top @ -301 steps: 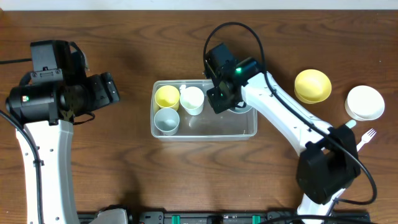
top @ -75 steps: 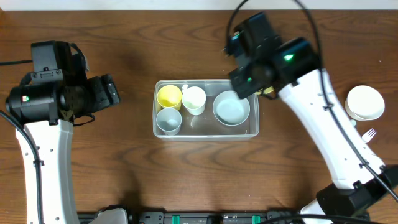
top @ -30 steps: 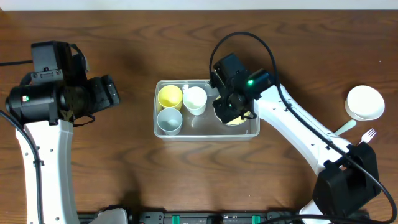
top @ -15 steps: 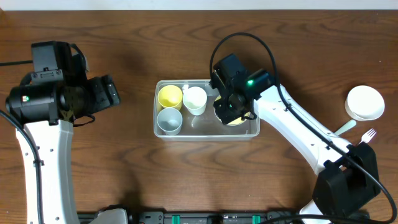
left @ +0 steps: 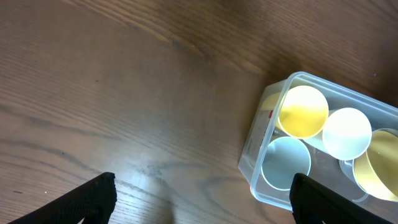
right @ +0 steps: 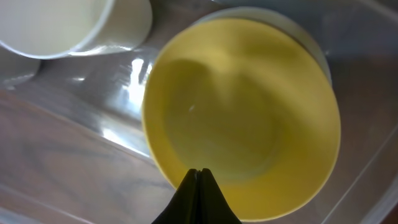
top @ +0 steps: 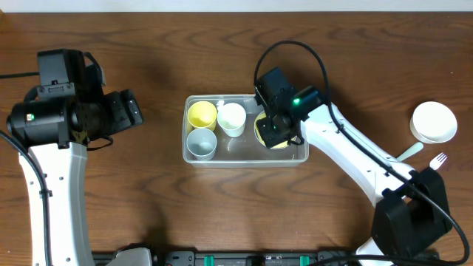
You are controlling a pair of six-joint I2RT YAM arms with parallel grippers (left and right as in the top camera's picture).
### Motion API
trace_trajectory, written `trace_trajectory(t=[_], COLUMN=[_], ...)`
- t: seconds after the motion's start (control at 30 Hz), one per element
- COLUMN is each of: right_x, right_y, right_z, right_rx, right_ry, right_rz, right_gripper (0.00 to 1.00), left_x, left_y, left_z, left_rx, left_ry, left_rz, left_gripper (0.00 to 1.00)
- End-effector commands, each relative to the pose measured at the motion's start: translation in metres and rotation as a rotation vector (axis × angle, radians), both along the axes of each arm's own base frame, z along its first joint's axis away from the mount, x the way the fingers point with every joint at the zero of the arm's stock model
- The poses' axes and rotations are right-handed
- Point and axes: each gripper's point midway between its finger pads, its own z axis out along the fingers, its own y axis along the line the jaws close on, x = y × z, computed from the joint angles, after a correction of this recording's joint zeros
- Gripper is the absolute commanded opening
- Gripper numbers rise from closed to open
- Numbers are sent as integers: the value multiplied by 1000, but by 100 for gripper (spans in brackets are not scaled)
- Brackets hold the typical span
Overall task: Pack container
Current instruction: 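Lower the yellow bowl into the light blue bowl and release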
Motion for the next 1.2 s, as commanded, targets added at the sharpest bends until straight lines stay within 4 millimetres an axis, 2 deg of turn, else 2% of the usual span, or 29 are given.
trace_trajectory(t=[0.0, 0.17, 0.37, 0.5, 0.63, 0.83, 0.97, 1.17], right_x=[-7, -14, -12, -7, 8, 35, 44, 56], right_y=[-6, -11, -10, -8, -9, -11, -13, -18], right_z=[-9, -20, -29, -29, -25, -9, 3, 36], right_rx=[-23, -38, -29, -16, -10, 23, 32, 18], right_ry=[18, 42, 29, 8, -51, -133, -155, -210], right_rz=[-44, -50, -51, -52, -71, -109, -119, -160], right_gripper=[1, 1, 1, 1, 1, 2, 6, 9], left_x=[-1, -1, -1, -1, -1, -1, -1, -1], left_y=[2, 2, 2, 2, 2, 2, 2, 2], left_z=[-3, -3, -3, -3, -3, -3, -3, -3], left_rx=[-5, -5, -5, -5, -5, -5, -5, -5], left_ry=[14, 13, 14, 14, 14, 14, 14, 14], left_rz=[14, 14, 14, 14, 14, 14, 14, 14], left_gripper=[89, 89, 89, 89, 89, 89, 89, 89])
